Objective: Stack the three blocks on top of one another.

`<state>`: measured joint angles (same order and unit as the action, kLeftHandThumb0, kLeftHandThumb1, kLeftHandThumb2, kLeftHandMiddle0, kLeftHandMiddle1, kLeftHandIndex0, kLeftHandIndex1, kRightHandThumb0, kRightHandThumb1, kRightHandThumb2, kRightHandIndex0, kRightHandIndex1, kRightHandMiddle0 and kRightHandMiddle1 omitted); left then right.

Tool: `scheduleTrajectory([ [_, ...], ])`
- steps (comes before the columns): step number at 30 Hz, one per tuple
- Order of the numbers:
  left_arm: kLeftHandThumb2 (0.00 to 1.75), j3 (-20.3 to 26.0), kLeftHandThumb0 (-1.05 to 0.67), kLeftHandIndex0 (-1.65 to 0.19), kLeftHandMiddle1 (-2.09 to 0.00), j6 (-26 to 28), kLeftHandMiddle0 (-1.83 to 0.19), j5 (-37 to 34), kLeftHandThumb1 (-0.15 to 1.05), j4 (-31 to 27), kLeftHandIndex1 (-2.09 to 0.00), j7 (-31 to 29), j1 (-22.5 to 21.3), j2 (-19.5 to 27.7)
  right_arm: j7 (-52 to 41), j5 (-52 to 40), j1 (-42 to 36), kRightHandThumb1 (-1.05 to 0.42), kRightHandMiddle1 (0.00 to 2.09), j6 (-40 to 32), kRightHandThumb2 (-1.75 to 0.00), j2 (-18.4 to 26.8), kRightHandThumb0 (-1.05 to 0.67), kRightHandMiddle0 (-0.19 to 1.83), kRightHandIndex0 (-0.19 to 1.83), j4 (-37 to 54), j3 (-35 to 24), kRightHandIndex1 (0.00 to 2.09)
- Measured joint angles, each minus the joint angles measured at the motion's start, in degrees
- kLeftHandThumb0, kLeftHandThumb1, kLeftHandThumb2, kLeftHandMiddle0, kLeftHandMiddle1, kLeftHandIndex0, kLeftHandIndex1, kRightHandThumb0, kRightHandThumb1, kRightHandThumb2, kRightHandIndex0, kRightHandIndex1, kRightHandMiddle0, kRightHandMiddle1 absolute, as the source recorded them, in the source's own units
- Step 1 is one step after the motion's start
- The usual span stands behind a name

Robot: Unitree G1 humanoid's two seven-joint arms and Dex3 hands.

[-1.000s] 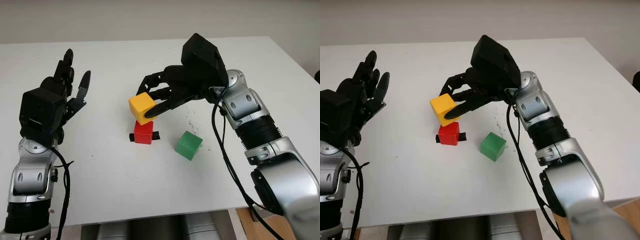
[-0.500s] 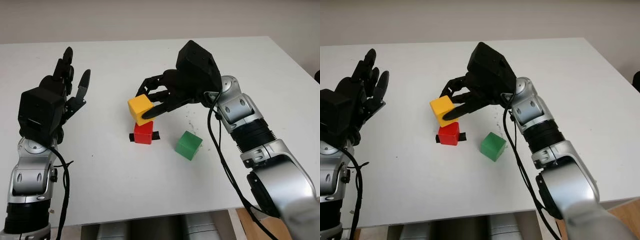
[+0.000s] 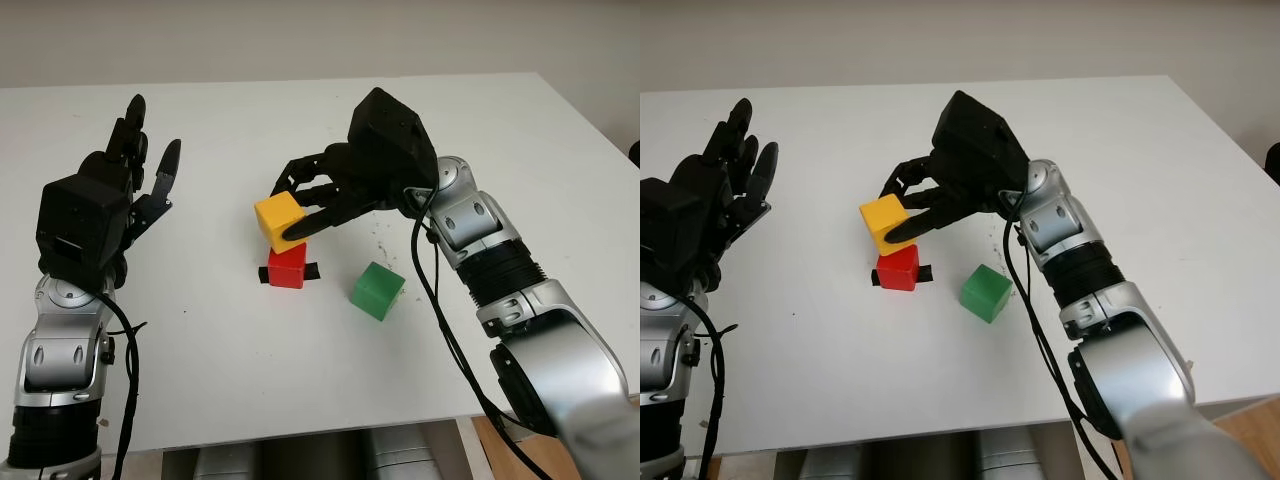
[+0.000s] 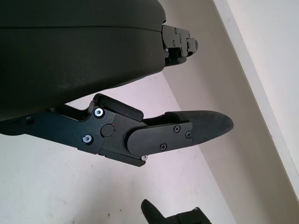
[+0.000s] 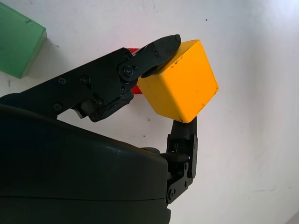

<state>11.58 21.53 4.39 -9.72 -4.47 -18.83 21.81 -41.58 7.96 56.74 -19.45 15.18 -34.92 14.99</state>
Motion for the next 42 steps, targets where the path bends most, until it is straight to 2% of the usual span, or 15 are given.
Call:
scheduleTrajectory([
  [35,0.56,0.2,-0.70,0.03,-0.05,-0.2,0.02,-0.1,1.05,-0.2,-0.05,-0.4,0.8,0.0,0.4,3.3,-2.3,-0.96,1.59,4.6,-0.05,0.1,-0.49,0.33,0.27,0.0,1.2,0.04],
  [38,0.55,0.2,-0.70,0.03,-0.05,-0.2,0.01,-0.3,1.05,-0.2,-0.05,-0.4,0.8,0.0,-0.2,3.5,-2.3,-0.95,1.46,5.0,-0.05,0.2,-0.52,0.22,0.22,0.0,1.3,0.03],
  [42,0.55,0.3,-0.70,0.03,-0.06,-0.2,0.01,-0.3,1.05,-0.2,-0.05,-0.4,0.8,0.0,-1.6,3.6,-2.3,-0.91,0.98,5.4,-0.05,0.7,-0.59,0.13,0.11,-0.1,1.8,0.03],
])
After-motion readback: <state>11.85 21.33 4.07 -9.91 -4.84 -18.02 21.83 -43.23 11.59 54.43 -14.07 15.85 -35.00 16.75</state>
